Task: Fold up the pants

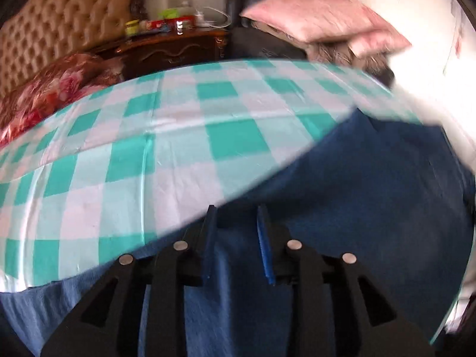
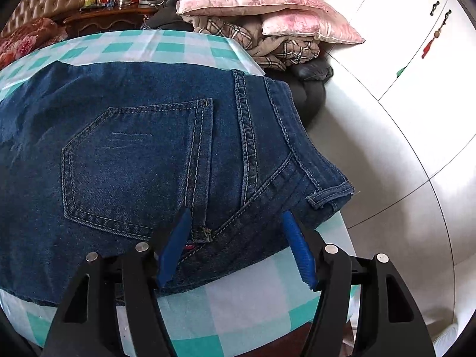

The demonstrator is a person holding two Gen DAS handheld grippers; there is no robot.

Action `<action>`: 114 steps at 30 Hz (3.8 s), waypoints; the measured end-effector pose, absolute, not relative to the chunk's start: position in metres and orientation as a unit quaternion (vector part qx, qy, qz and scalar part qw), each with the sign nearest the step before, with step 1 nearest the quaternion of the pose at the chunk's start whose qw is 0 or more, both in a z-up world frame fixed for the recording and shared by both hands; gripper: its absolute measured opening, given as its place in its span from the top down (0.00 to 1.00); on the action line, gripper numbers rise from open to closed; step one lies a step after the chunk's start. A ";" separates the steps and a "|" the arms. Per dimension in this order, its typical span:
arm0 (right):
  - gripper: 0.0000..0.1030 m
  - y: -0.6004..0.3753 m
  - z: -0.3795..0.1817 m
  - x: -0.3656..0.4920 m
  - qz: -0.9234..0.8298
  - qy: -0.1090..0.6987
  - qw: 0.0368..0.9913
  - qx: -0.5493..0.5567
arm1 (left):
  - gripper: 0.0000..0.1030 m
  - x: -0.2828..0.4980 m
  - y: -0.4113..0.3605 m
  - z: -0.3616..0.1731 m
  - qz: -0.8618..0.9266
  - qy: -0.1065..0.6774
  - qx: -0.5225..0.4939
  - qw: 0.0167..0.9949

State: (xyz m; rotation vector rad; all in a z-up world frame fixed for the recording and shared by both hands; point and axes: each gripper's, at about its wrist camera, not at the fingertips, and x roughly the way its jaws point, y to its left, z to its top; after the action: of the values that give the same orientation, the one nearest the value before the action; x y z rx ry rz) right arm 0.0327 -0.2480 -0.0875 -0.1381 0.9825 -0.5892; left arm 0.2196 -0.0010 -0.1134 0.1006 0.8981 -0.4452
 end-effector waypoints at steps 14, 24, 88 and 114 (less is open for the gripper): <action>0.39 -0.251 -0.087 0.033 -0.274 0.466 0.840 -0.051 | 0.66 0.214 0.010 -0.091 -0.152 0.411 0.013 0.899; 0.39 -0.248 -0.087 0.035 -0.276 0.465 0.839 -0.063 | 0.67 0.126 0.194 -0.122 -0.006 0.445 -0.036 0.895; 0.23 -0.299 -0.086 0.014 -0.283 0.437 0.853 0.033 | 0.45 0.001 0.313 -0.077 0.142 0.347 -0.153 0.914; 0.23 -0.257 -0.058 0.016 -0.201 0.407 0.890 0.027 | 0.67 0.025 -0.039 -0.119 -0.188 0.423 0.056 0.885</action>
State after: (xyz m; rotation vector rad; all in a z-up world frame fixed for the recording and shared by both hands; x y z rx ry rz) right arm 0.0158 -0.2574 -0.0579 0.0561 0.8461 -0.4165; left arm 0.0248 -0.0388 -0.1194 0.1159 0.8805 -0.3904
